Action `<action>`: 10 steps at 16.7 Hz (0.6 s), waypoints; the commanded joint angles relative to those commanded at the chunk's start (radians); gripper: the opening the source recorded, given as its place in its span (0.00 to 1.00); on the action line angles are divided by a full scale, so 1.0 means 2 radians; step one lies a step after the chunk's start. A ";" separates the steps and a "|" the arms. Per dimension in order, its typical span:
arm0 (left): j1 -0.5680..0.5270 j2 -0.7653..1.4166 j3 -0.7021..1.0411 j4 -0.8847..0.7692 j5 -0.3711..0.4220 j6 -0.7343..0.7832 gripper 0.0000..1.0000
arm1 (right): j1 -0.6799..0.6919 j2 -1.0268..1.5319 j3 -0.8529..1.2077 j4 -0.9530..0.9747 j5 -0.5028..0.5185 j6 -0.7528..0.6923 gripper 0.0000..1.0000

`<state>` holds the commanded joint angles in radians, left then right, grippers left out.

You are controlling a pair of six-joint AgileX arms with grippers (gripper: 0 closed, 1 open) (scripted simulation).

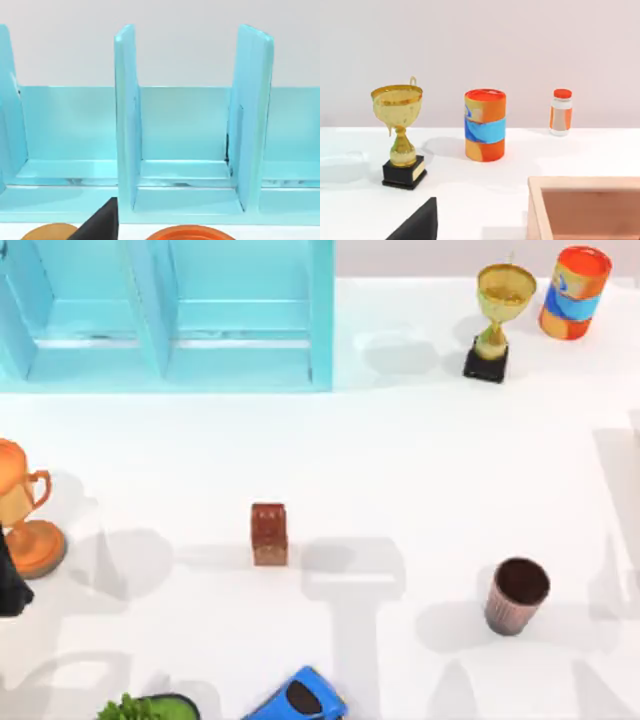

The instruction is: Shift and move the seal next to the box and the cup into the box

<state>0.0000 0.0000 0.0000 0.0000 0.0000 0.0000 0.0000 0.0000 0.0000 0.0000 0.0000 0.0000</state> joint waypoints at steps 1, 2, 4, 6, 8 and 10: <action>0.000 0.000 0.000 0.000 0.000 0.000 1.00 | 0.000 0.000 0.000 0.000 0.000 0.000 1.00; 0.000 0.000 0.000 0.000 0.000 0.000 1.00 | 0.000 0.000 0.000 0.000 0.000 0.000 1.00; 0.000 0.000 0.000 0.000 0.000 0.000 1.00 | 0.006 0.013 0.008 -0.012 0.000 0.001 1.00; 0.000 0.000 0.000 0.000 0.000 0.000 1.00 | 0.020 0.045 0.029 -0.039 0.002 0.005 1.00; 0.000 0.000 0.000 0.000 0.000 0.000 1.00 | 0.041 0.093 0.067 -0.078 0.003 0.012 1.00; 0.000 0.000 0.000 0.000 0.000 0.000 1.00 | 0.068 0.155 0.120 -0.124 0.004 0.025 1.00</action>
<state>0.0000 0.0000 0.0000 0.0000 0.0000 0.0000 0.1350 0.3101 0.2404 -0.2490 0.0076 0.0490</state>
